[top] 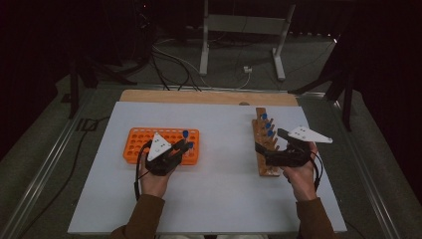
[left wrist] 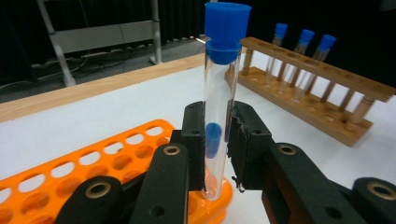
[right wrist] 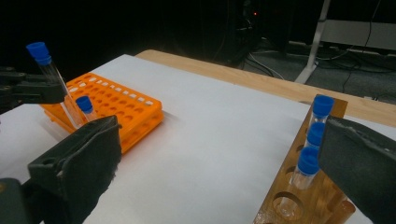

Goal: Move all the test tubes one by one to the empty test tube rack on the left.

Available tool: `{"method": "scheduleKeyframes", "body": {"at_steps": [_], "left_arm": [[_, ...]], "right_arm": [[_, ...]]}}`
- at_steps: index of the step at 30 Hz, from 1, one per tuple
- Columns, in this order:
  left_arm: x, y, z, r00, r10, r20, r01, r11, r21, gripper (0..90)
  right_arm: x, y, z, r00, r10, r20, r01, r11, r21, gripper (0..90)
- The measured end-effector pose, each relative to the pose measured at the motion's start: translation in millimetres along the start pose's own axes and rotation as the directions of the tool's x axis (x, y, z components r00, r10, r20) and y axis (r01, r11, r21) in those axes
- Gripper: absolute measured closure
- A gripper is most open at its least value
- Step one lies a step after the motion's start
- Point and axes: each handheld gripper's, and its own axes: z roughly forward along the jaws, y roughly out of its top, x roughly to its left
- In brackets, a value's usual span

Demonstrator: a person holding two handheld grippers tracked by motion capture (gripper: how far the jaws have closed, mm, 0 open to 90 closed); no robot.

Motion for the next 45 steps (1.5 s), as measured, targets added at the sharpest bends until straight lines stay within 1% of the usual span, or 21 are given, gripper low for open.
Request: {"method": "scheduleKeyframes", "body": {"at_steps": [5, 7, 10, 13, 16, 18, 20, 21, 25, 27, 29, 33, 35, 38, 41, 43, 45], "left_arm": [[4.6, -5.9, 5.4, 0.9996, -0.003, -0.028, 0.003, 1.0000, 0.002, 78.0], [5.4, -9.5, 8.9, 0.9992, 0.005, -0.040, -0.004, 0.9999, 0.016, 78.0], [7.1, -15.9, 14.6, 0.9987, 0.000, -0.051, 0.001, 0.9993, 0.036, 78.0], [8.3, -20.8, 18.2, 0.9984, -0.007, -0.055, 0.010, 0.9990, 0.044, 78.0], [8.1, -24.7, 21.6, 0.9983, -0.005, -0.059, 0.008, 0.9981, 0.062, 78.0], [7.7, -27.1, 23.4, 0.9983, 0.001, -0.059, 0.003, 0.9966, 0.083, 78.1], [7.5, -29.3, 25.6, 0.9982, 0.013, -0.058, -0.006, 0.9936, 0.113, 78.2], [7.1, -30.3, 27.1, 0.9982, 0.025, -0.055, -0.017, 0.9906, 0.136, 78.5], [6.5, -32.0, 30.0, 0.9984, 0.023, -0.052, -0.013, 0.9823, 0.187, 78.9], [6.2, -34.6, 31.4, 0.9980, 0.033, -0.053, -0.021, 0.9758, 0.217, 78.9], [7.0, -35.3, 30.7, 0.9983, 0.015, -0.056, -0.002, 0.9761, 0.217, 78.9], [5.9, -35.6, 30.1, 0.9979, 0.016, -0.063, -0.001, 0.9758, 0.218, 78.9], [6.4, -36.1, 29.7, 0.9981, 0.012, -0.060, 0.001, 0.9767, 0.214, 78.7], [8.4, -37.8, 27.6, 0.9984, -0.007, -0.055, 0.019, 0.9790, 0.203, 77.3], [9.6, -40.0, 24.3, 0.9982, -0.014, -0.059, 0.026, 0.9793, 0.201, 64.1], [10.0, -40.1, 20.7, 0.9978, -0.019, -0.063, 0.031, 0.9804, 0.194, 57.9], [11.3, -37.9, 14.8, 0.9978, -0.031, -0.059, 0.041, 0.9833, 0.177, 53.3]], "right_arm": [[-1.8, 0.0, -1.0, 1.0000, 0.002, 0.002, -0.002, 1.000, -0.004, 0.0], [-1.9, 0.1, -1.2, 1.0000, 0.002, 0.001, -0.002, 1.000, -0.004, 0.0], [-2.0, 0.0, -1.2, 1.0000, 0.003, 0.001, -0.003, 1.000, -0.003, 0.0], [-1.9, 0.0, -1.5, 1.0000, 0.004, -0.001, -0.004, 1.000, -0.004, 0.0], [-1.9, -0.1, -1.7, 1.0000, 0.003, -0.002, -0.003, 1.000, -0.004, 0.0], [-1.9, -0.1, -1.9, 1.0000, 0.002, -0.002, -0.002, 1.000, -0.004, 0.0], [-1.9, -0.3, -2.0, 1.0000, 0.001, -0.002, -0.001, 1.000, -0.003, 0.0], [-2.0, -0.3, -2.1, 1.0000, 0.001, -0.002, -0.001, 1.000, -0.003, 0.0], [-3.4, -0.4, -3.2, 1.0000, 0.005, 0.001, -0.005, 1.000, -0.006, 0.0], [-4.8, -0.6, -3.6, 1.0000, 0.005, 0.004, -0.004, 1.000, -0.006, 0.0], [-5.8, -0.6, -4.3, 0.9999, 0.008, 0.008, -0.008, 1.000, -0.006, 0.0], [-8.5, -0.4, -5.5, 0.9998, 0.009, 0.018, -0.009, 1.000, -0.010, 0.0], [-9.4, -0.8, -5.1, 0.9995, 0.003, 0.031, -0.003, 1.000, -0.007, 0.0], [-11.3, -1.4, -4.5, 0.9993, 0.009, 0.036, -0.009, 1.000, -0.004, 0.0], [-13.8, -1.9, -4.0, 0.9988, 0.009, 0.047, -0.009, 1.000, -0.002, 0.0], [-16.0, -2.1, -4.0, 0.9985, 0.016, 0.052, -0.016, 1.000, -0.006, 0.1], [-18.6, -2.4, -4.4, 0.9981, 0.024, 0.057, -0.024, 1.000, -0.007, 2.6]]}}
